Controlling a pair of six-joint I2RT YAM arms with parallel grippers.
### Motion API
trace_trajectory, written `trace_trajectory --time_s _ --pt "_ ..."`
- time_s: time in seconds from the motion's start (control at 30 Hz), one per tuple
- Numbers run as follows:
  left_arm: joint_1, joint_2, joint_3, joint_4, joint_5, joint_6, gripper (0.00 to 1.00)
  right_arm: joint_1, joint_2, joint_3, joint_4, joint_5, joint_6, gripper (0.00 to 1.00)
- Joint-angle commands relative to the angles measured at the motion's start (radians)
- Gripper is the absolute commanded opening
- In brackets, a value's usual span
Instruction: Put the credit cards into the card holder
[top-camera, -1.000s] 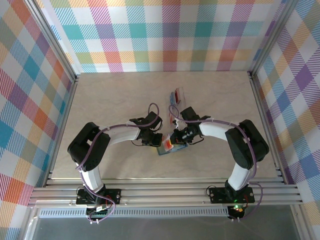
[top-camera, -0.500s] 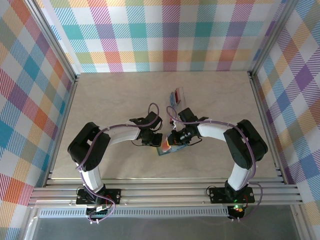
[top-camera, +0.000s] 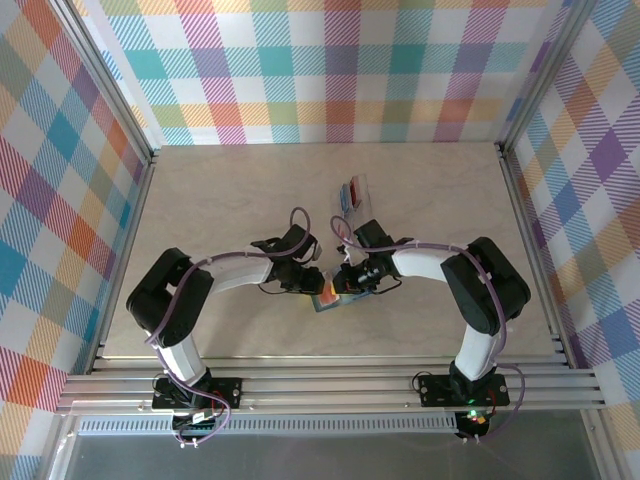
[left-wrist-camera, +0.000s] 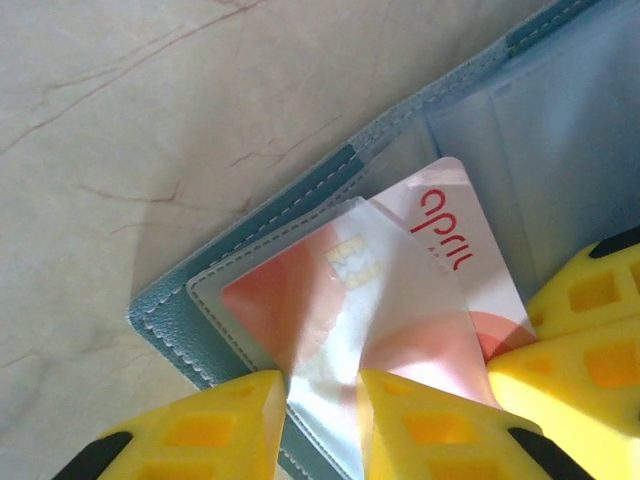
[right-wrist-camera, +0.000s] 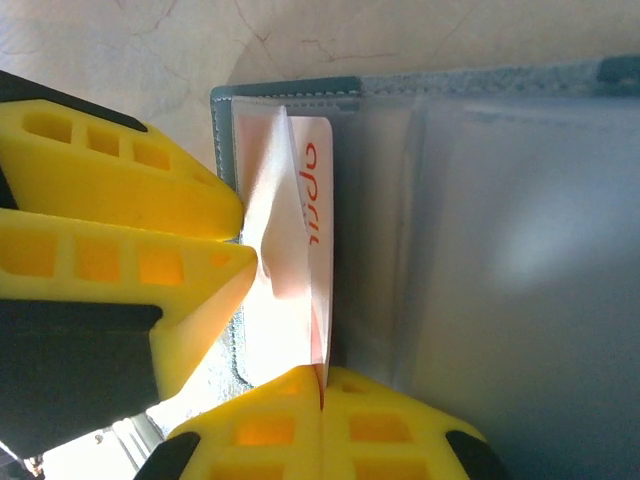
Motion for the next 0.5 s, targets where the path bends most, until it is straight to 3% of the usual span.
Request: trace_trajectory --time_s 0.0,0.17,0.47 --pt "0.025 -0.023 -0.039 -0.020 -0.012 -0.019 0.26 0.011 0.019 -0.037 -0.053 0.036 -0.002 0.03" --pt "0.032 0.010 -0.031 -0.023 -0.012 -0.024 0.11 0.011 0.010 -0.042 -0.049 0.033 -0.004 0.06" --pt "0.032 0.041 -0.025 -0.012 0.009 -0.028 0.08 0.016 -0.015 -0.065 0.007 -0.039 0.023 0.10"
